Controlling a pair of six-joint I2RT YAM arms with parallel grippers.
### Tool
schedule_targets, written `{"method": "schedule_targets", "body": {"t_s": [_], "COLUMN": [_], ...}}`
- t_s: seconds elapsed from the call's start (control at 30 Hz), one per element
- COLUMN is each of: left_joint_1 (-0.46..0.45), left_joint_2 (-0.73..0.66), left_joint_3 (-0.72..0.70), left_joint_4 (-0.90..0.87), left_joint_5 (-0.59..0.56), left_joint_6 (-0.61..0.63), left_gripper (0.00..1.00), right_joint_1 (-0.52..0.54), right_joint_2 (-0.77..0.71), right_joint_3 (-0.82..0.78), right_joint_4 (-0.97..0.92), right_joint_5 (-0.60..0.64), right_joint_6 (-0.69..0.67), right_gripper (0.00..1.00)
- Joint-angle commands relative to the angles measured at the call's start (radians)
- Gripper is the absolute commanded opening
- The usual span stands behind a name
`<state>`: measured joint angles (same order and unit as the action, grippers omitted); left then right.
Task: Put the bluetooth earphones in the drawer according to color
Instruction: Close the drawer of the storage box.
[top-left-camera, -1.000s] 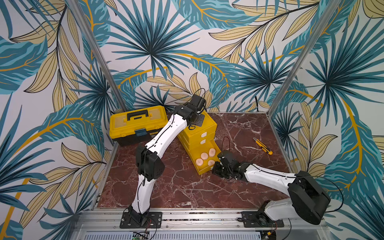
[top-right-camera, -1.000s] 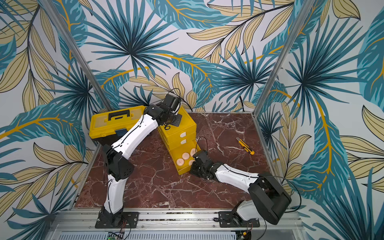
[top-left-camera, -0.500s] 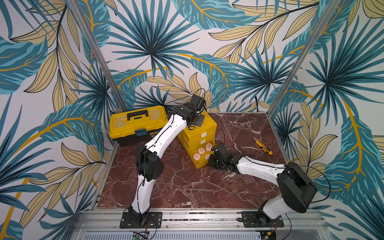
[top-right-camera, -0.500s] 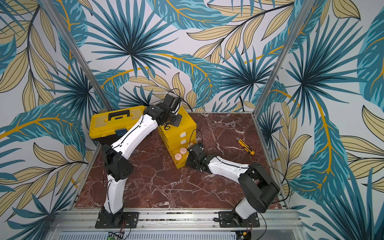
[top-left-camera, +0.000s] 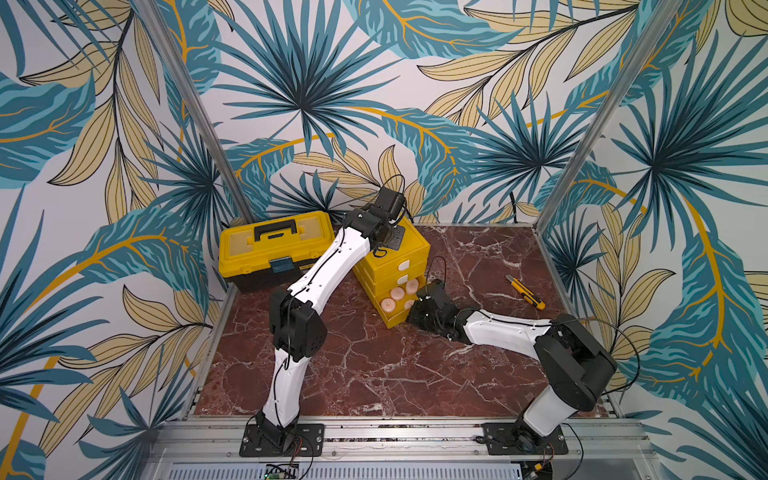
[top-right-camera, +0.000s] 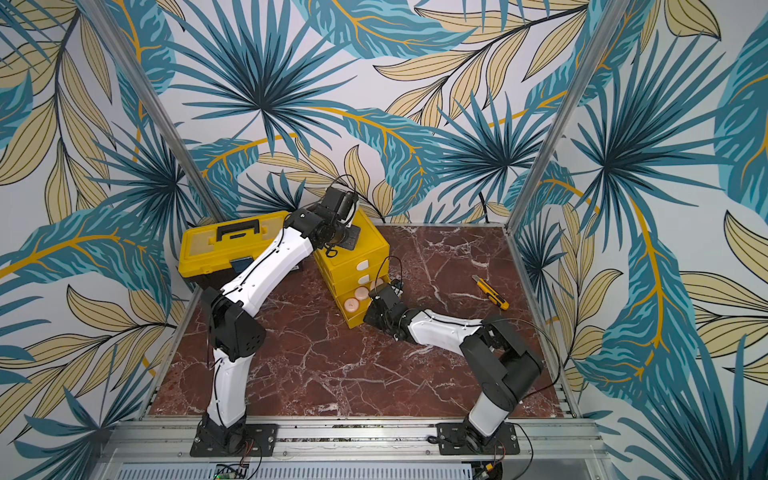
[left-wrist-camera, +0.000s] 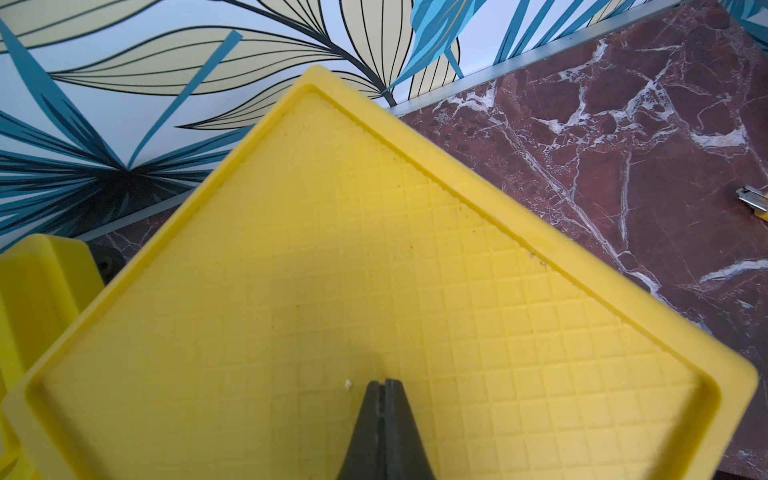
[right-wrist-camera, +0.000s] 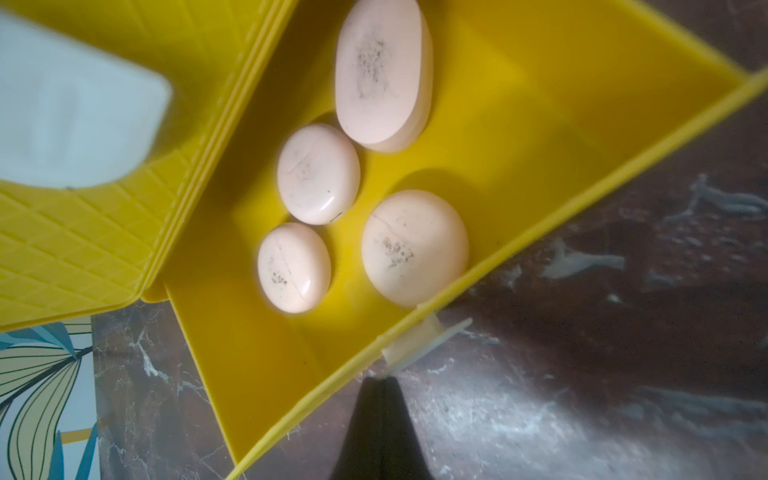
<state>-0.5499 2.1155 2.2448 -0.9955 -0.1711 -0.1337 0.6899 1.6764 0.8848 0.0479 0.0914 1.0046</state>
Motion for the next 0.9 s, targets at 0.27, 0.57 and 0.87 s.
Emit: {"method": "schedule_targets", "body": {"t_s": [0.27, 0.57, 0.87], "left_joint_1": [-0.002, -0.003, -0.003], "left_joint_2": [0.075, 0.089, 0.099], "left_joint_3": [-0.068, -0.071, -0.073], "left_joint_4": [-0.167, -0.179, -0.188], "left_joint_5": [0.036, 0.047, 0.058], "left_joint_6": [0.013, 0.009, 0.011], "left_gripper": [0.0, 0.0, 0.0], "right_joint_1": [-0.006, -0.009, -0.023], "right_joint_2": [0.055, 0.119, 0.175], "right_joint_3": [-0.069, -0.052, -0.056], "right_joint_4": [0.203, 0.298, 0.435], "right_joint_5": [0.025, 0.055, 0.092], "right_joint_6": [0.087, 0.128, 0.173], "right_gripper": [0.0, 0.0, 0.0]}}
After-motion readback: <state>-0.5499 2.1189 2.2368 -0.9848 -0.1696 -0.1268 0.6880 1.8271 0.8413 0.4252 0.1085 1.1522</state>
